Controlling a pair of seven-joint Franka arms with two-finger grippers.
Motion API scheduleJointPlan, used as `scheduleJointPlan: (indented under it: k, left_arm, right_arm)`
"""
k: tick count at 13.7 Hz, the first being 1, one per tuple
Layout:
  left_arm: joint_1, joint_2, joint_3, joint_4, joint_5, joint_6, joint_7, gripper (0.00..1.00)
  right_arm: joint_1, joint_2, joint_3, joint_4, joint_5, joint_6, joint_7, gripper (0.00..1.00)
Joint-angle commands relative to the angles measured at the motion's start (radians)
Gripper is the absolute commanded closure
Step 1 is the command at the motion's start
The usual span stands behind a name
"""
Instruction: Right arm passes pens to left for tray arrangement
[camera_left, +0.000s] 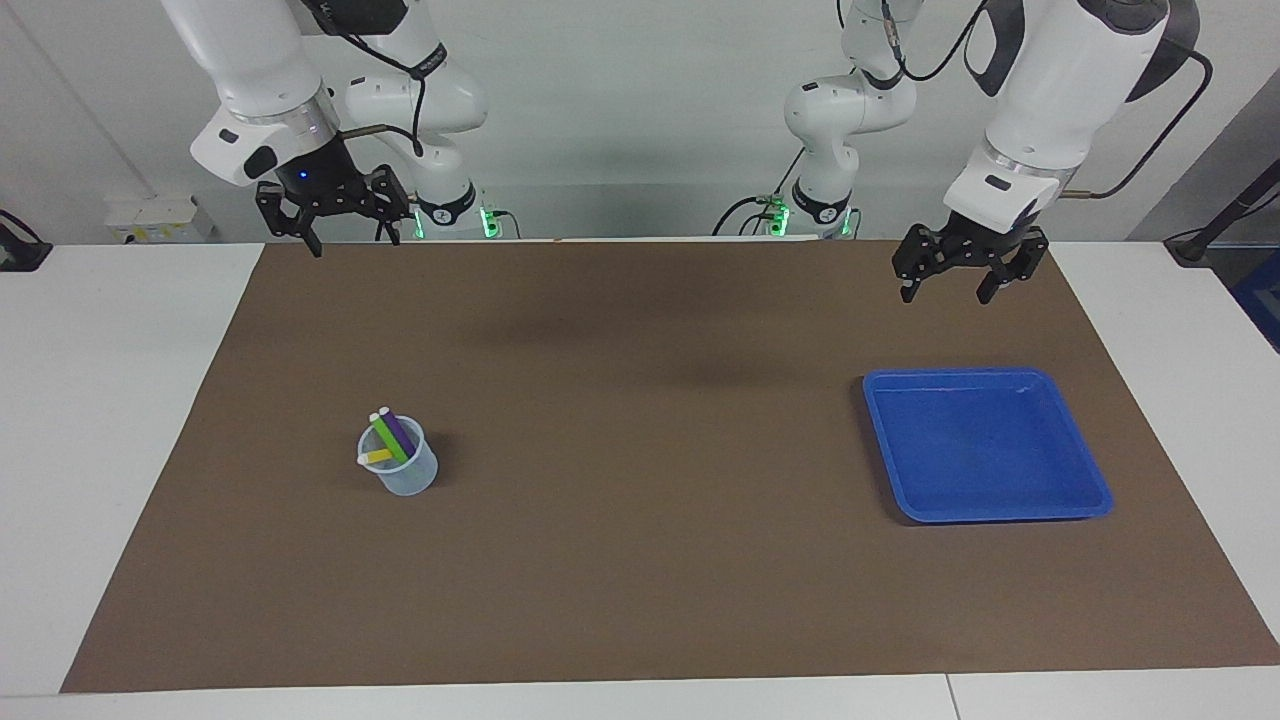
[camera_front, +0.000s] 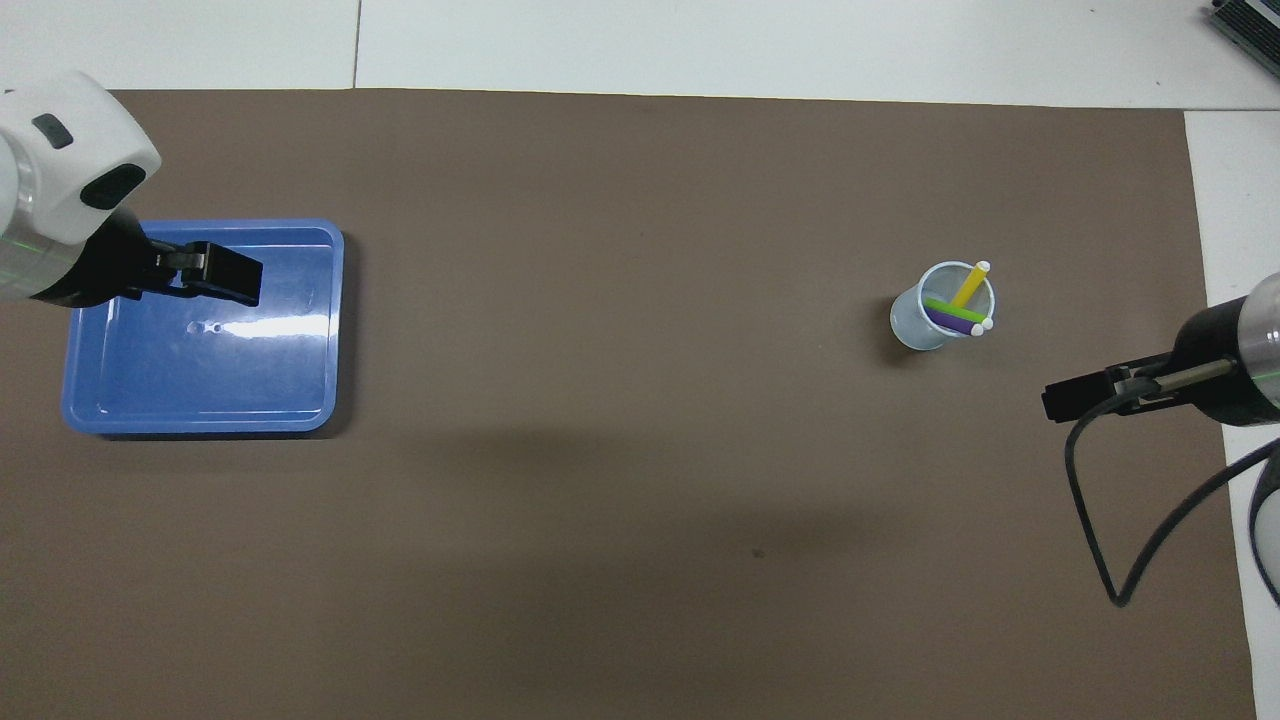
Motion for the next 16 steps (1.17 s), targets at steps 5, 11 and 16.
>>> scheduleJointPlan:
  k: [5, 11, 16]
  left_arm:
    - [0.007, -0.027, -0.001, -0.028, 0.018, 0.006, 0.0, 0.0]
    - [0.007, -0.027, -0.002, -0.028, 0.018, 0.006, 0.0, 0.0]
    - [0.007, -0.027, -0.001, -0.028, 0.018, 0.006, 0.0, 0.0]
  right_arm:
    - [0.012, 0.007, -0.004, 0.011, -0.001, -0.009, 0.025, 0.0]
    - [0.012, 0.007, -0.002, 0.009, 0.001, -0.002, 0.016, 0.0]
    - [0.018, -0.011, 0.012, -0.008, 0.002, 0.018, -0.013, 0.0]
